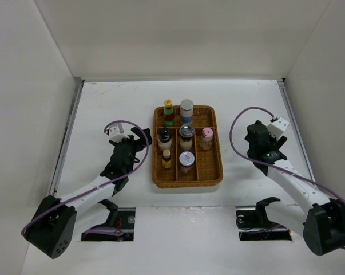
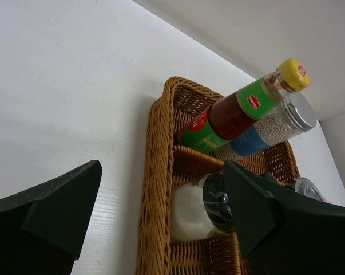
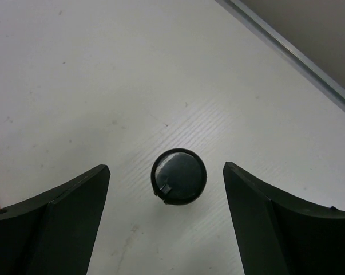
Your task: Organize the condiment bottles
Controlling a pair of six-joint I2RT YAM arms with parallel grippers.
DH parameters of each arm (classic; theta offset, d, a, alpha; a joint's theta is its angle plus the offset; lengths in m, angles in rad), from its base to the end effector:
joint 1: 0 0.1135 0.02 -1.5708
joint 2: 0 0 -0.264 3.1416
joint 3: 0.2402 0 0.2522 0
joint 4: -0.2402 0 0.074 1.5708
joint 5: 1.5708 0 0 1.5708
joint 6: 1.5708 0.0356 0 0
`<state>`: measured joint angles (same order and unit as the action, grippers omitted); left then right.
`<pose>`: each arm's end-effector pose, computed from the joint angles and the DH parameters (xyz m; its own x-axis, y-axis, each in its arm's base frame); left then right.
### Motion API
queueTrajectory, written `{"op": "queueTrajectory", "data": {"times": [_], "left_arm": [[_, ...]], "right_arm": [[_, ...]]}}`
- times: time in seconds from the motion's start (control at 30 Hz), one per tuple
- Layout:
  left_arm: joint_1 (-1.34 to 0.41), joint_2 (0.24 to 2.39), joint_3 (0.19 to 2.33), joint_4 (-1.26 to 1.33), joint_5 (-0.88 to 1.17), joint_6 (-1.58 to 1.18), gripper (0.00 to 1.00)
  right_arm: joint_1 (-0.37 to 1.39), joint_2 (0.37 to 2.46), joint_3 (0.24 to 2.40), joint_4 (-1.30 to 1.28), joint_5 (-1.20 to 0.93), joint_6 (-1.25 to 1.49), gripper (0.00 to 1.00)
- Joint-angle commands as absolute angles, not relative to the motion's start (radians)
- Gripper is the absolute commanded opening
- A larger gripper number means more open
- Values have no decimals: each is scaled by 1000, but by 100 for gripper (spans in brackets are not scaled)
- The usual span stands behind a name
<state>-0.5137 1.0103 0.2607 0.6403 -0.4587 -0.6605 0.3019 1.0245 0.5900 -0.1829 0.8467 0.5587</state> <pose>0.1864 -0.0871 0.2026 -0.1102 -0.5695 -0.8146 -0.0130 0.8204 -0.5717 0.2083 0.0369 0.2339 -0.2640 0.2856 -0.9213 0.6205 0.7816 0.0645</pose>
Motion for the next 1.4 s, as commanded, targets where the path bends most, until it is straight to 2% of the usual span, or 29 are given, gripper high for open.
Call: {"op": "queueTrajectory", "data": {"times": [0.0, 0.27, 0.5, 0.6, 0.8, 0.9, 1.03, 1.1, 1.37], "left_arm": [[-516, 997, 250, 690, -445, -673, 87], [-507, 1031, 256, 695, -434, -681, 87], [-504, 1039, 256, 696, -433, -684, 87], [-502, 1034, 256, 696, -434, -684, 87], [-492, 1040, 258, 696, -437, -681, 87], [-481, 1046, 261, 696, -437, -681, 88], [-476, 1023, 271, 684, -452, -681, 91], [-475, 1005, 276, 667, -463, -680, 100], [-455, 960, 322, 505, -476, -678, 100]], "right_arm": [[271, 1046, 584, -166, 870, 583, 86], [245, 1124, 569, -120, 781, 591, 81], [237, 1132, 583, -83, 802, 581, 45], [301, 1057, 563, -60, 863, 566, 37], [552, 833, 590, -182, 868, 534, 35], [710, 805, 644, -276, 841, 589, 35], [919, 859, 693, -259, 841, 617, 35], [990, 911, 706, -212, 833, 609, 36], [1029, 1069, 602, 0, 764, 575, 36]]}}
